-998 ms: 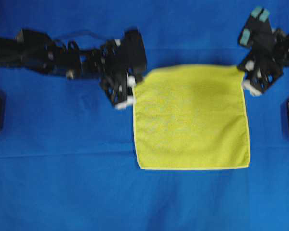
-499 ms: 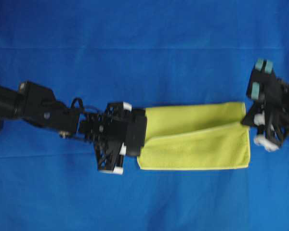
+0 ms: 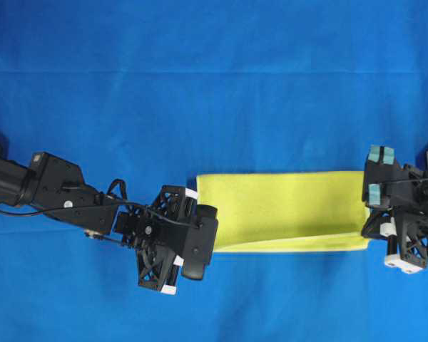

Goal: Fold the yellow towel.
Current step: 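Pull both held corners down toward the bottom edge, folding the towel in half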

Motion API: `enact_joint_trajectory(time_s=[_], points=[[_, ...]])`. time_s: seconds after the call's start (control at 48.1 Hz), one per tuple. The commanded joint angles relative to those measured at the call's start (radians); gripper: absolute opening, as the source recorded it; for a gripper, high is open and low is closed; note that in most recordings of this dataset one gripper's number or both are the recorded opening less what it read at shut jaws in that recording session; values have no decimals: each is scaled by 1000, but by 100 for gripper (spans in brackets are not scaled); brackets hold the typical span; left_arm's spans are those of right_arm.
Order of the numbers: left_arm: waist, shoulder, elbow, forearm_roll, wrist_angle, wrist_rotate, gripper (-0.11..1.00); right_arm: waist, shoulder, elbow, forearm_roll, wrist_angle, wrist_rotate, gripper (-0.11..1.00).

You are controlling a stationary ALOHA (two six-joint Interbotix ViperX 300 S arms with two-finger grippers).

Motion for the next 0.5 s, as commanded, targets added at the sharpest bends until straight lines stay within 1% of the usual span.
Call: enact_joint_trajectory(time_s=[0.0,0.062,0.125,0.187,0.27,0.333,0.353,0.416,0.478], points=[[5,-11,-28,2,2,2,5,6,9,-25,-2,-14,2,4],[6,-11,-29,0,2,2,5,5,9,-26,-2,-25,0,4],[6,-11,-29,2,2,2,10,5,9,-25,2,-28,3,4],[6,-11,-29,0,2,2,20,6,9,-23,2,-25,11,4],[6,-11,-31,0,2,2,37,5,9,-23,-2,-17,28,4],[6,-12,-34,2,3,2,45,5,9,-25,-3,-15,38,6],[6,-14,-34,2,3,3,48,5,9,-25,-5,-14,43,9],[6,-28,-34,0,17,15,54,6,3,-26,-8,-14,48,28],[12,-52,-34,0,44,18,55,5,-12,-28,-15,-5,48,46]])
